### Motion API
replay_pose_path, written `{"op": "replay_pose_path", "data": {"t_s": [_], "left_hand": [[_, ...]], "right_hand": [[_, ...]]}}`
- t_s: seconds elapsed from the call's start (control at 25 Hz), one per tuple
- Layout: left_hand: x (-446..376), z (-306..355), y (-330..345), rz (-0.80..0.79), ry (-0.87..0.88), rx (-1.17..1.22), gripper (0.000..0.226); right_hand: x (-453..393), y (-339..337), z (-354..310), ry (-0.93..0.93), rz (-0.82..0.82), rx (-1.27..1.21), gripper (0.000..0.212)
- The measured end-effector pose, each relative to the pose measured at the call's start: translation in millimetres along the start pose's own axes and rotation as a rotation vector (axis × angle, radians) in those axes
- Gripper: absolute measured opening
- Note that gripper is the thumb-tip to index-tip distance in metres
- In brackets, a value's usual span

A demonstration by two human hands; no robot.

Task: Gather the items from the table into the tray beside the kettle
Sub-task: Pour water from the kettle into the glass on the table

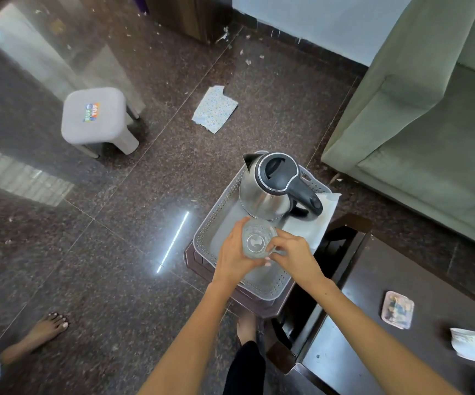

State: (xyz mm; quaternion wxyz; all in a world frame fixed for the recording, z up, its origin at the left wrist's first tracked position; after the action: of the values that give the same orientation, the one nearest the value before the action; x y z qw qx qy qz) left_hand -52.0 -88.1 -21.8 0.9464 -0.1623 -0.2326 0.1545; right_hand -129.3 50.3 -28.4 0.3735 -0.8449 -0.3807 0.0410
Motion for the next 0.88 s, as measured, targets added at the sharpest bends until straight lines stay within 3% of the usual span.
{"op": "replay_pose_path", "data": {"t_s": [0.2, 0.32, 0.4, 0.48, 0.72, 0.88], "left_hand": [[11, 20, -9, 0.114, 0.055, -0.030, 0.086], [13, 23, -14, 0.169, 0.037, -0.034, 0.085], [10, 23, -18, 0.185, 0.040, -0.047, 0.086], [8, 24, -20, 0.189, 0.033, -0.052, 0.087], [3, 26, -24, 0.188, 0.036, -0.071, 0.085], [0, 24, -26, 0.187, 0.029, -0.070, 0.084]], "right_hand": [[10, -23, -16, -0.032, -0.006, -0.086, 0.023], [19, -40, -27, 0.073, 0.247, -0.166, 0.022], [17, -52, -27, 0.054, 0.439, -0.075, 0.021], [8, -60, -22, 0.030, 0.520, 0.036, 0.029], [-28, -63, -13, 0.051, 0.572, 0.233, 0.049], [-49, -71, 1, 0.318, 0.416, 0.075, 0.030]]}}
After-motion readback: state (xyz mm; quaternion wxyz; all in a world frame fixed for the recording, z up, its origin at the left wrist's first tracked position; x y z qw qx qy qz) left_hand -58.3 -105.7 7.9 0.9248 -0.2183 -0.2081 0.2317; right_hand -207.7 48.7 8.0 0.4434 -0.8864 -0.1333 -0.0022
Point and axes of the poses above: each hand's wrist, its own x-axis away from the middle knuckle, its own y-axis out of the palm, z = x × y, the point moved 2 cm from there along -x, towards the middle knuckle, and after that the axes turned 4 degrees about x, right-handed, at the moved point
